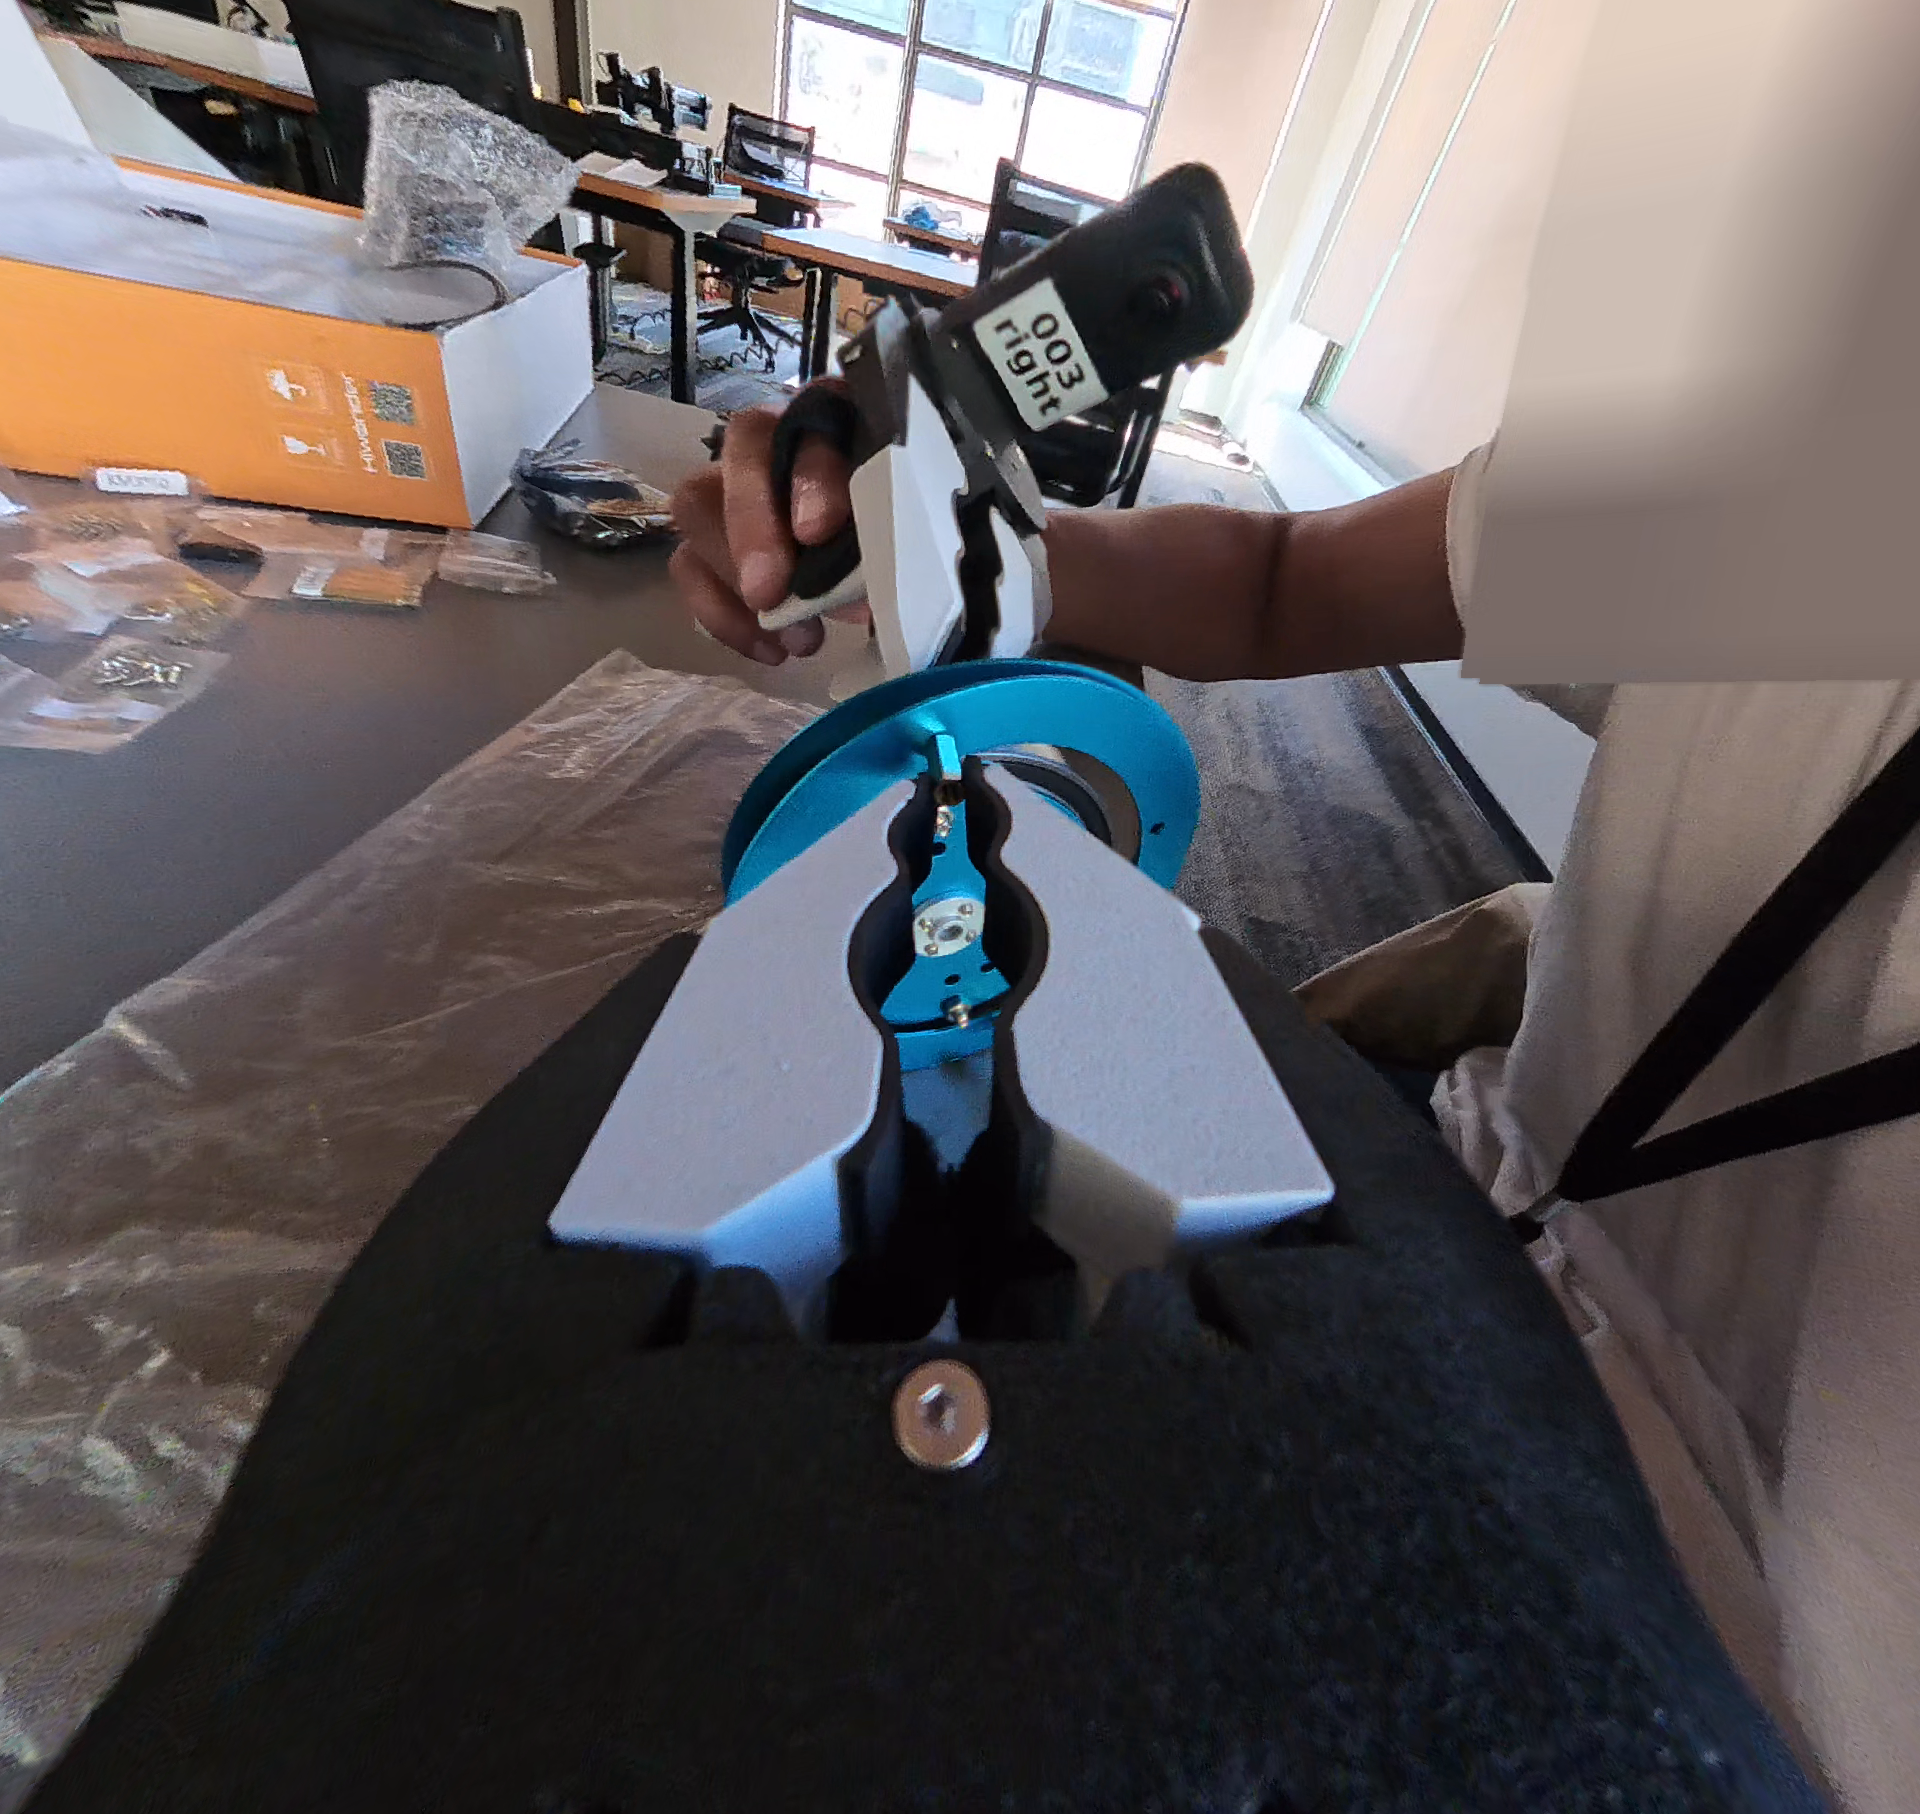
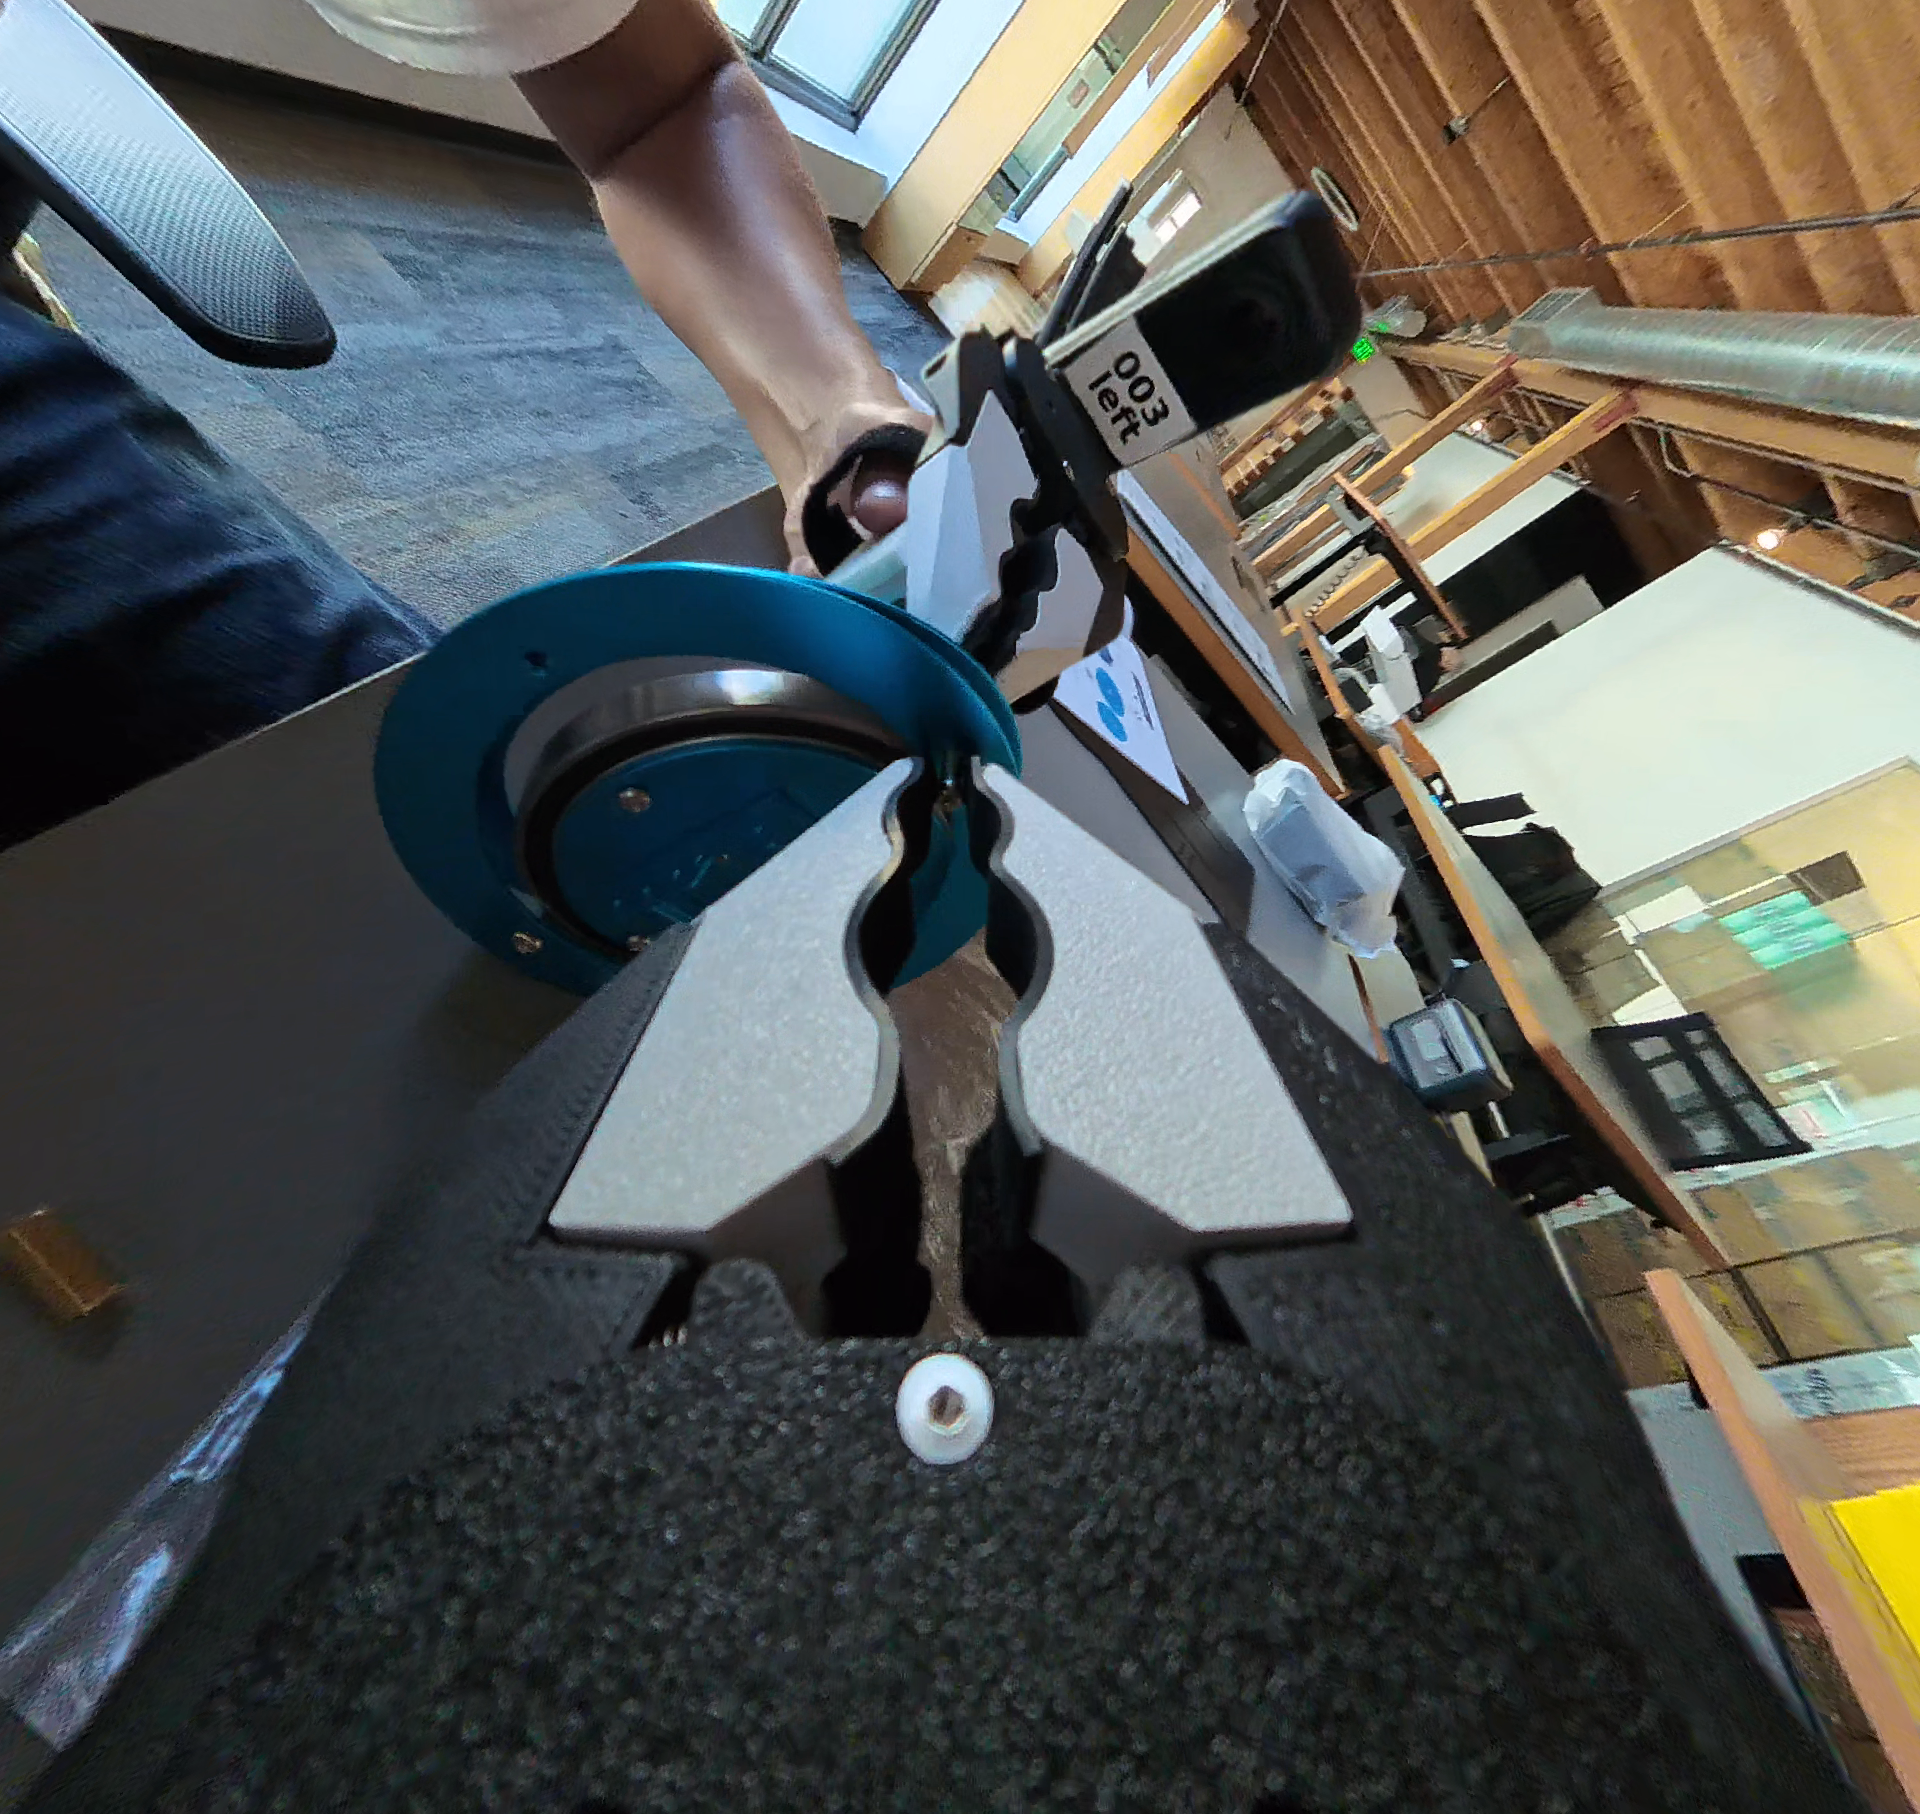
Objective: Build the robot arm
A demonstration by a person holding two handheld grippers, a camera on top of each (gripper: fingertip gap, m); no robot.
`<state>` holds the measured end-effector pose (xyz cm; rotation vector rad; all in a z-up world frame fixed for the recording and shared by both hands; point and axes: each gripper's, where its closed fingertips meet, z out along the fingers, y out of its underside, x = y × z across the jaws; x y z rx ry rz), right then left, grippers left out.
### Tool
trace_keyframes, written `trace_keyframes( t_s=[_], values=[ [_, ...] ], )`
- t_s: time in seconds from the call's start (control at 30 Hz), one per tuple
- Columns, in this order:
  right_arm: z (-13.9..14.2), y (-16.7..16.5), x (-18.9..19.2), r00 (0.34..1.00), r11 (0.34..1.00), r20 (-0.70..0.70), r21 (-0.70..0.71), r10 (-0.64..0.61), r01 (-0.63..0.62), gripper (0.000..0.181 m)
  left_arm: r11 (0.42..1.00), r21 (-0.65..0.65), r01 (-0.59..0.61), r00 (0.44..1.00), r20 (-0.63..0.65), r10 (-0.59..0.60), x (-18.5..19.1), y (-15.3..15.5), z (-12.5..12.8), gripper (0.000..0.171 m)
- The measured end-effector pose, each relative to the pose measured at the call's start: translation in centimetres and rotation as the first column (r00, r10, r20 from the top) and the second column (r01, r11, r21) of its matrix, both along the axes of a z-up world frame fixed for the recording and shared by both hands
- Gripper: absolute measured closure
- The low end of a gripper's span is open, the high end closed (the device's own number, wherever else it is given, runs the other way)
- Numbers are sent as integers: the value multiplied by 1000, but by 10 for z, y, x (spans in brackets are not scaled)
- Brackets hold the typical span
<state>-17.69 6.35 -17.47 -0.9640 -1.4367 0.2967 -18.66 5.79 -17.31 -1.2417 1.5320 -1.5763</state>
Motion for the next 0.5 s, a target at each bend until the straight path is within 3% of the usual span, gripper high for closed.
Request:
trace_keyframes(
  t_s=[0.13, 0.2, 0.23, 0.3, 0.37, 0.5],
  values=[
    [-1, 3, 1, 1000, 994, 0, -107, -8, 8, 177, 998, 55, -14, 1000, -1, 14, 1, 2, -1, 166],
    [-2, 5, 2, 1000, 980, 3, -198, -19, 19, 178, 974, 220, -49, 999, 21, 45, 1, 3, -2, 166],
    [-2, 4, 2, 1000, 966, -9, -260, -17, 14, 178, 933, 353, -73, 997, 40, 63, 1, 3, -3, 166],
    [-2, 3, 1, 999, 909, -47, -417, -10, -11, 178, 762, 636, -122, 993, 85, 87, 1, 2, -5, 167],
    [0, 0, 0, 996, 838, -89, -542, 7, -54, 179, 509, 847, -155, 988, 135, 76, 0, 1, -6, 166],
    [-1, -2, -1, 988, 667, -156, -735, 11, -124, 179, 11, 980, -201, 980, 201, 14, -1, 1, -5, 167]
  ],
)
